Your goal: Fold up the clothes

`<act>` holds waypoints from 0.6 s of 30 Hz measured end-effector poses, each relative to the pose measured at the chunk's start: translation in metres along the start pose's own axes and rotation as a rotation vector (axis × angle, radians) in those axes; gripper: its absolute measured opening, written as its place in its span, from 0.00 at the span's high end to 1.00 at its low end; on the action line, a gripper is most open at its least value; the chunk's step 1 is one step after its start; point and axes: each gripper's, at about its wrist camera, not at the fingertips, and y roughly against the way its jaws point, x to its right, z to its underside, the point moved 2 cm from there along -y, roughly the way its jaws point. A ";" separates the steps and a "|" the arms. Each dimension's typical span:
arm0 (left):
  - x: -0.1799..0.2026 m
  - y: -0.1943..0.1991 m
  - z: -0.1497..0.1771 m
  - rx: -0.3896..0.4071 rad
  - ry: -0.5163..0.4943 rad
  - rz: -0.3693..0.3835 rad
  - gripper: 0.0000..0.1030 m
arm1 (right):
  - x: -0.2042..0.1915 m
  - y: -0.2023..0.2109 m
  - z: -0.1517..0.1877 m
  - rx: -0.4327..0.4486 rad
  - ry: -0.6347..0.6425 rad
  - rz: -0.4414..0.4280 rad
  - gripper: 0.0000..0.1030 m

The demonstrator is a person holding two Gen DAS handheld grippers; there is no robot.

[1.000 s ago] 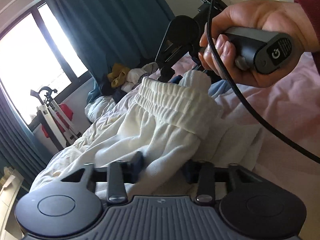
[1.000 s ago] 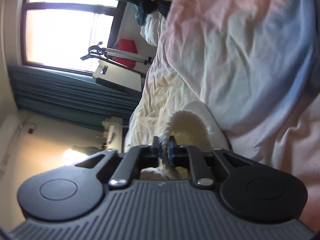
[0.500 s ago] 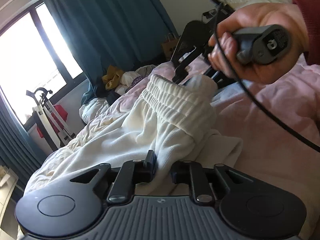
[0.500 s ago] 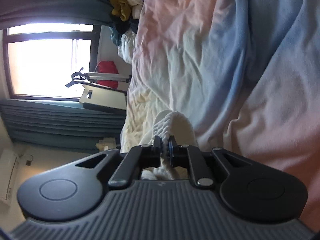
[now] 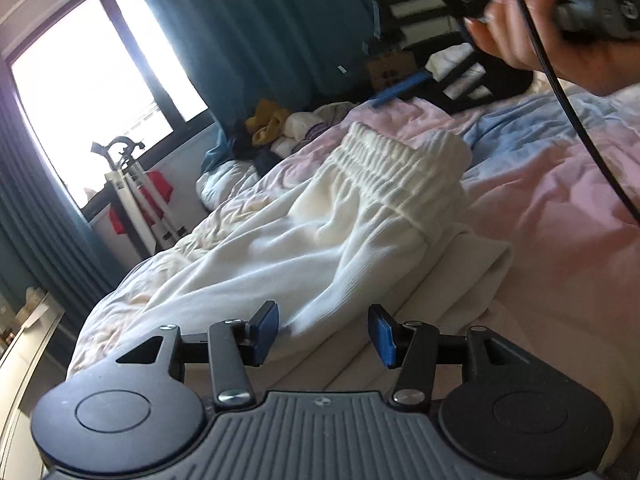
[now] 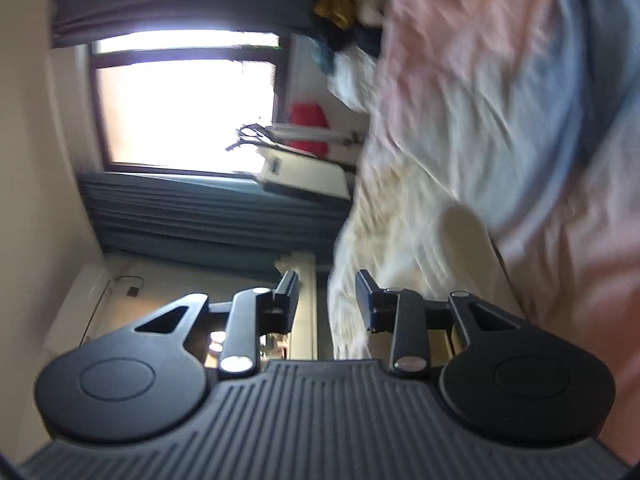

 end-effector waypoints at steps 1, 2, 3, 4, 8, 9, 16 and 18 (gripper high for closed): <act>-0.001 0.001 0.001 -0.003 -0.002 -0.010 0.48 | 0.003 -0.001 0.003 -0.014 -0.015 0.020 0.66; -0.001 0.000 0.001 -0.007 -0.001 -0.019 0.48 | 0.005 -0.002 0.007 -0.027 -0.030 0.039 0.66; -0.002 -0.001 0.000 -0.010 0.003 -0.021 0.48 | 0.008 -0.002 0.010 -0.041 -0.046 0.059 0.66; -0.002 -0.002 0.000 -0.012 0.007 -0.023 0.48 | 0.010 -0.004 0.013 -0.056 -0.056 0.072 0.66; -0.003 -0.007 0.000 -0.011 0.002 -0.027 0.47 | 0.010 -0.020 0.020 -0.107 -0.025 0.097 0.66; -0.004 -0.009 0.001 -0.011 0.003 -0.027 0.47 | 0.010 -0.025 0.022 -0.117 -0.012 0.105 0.66; -0.004 -0.012 0.002 0.021 -0.007 -0.031 0.41 | 0.000 -0.062 0.011 -0.081 0.100 0.185 0.86; -0.005 -0.012 0.002 0.030 -0.001 -0.025 0.40 | -0.012 -0.063 0.008 -0.054 0.136 0.127 0.89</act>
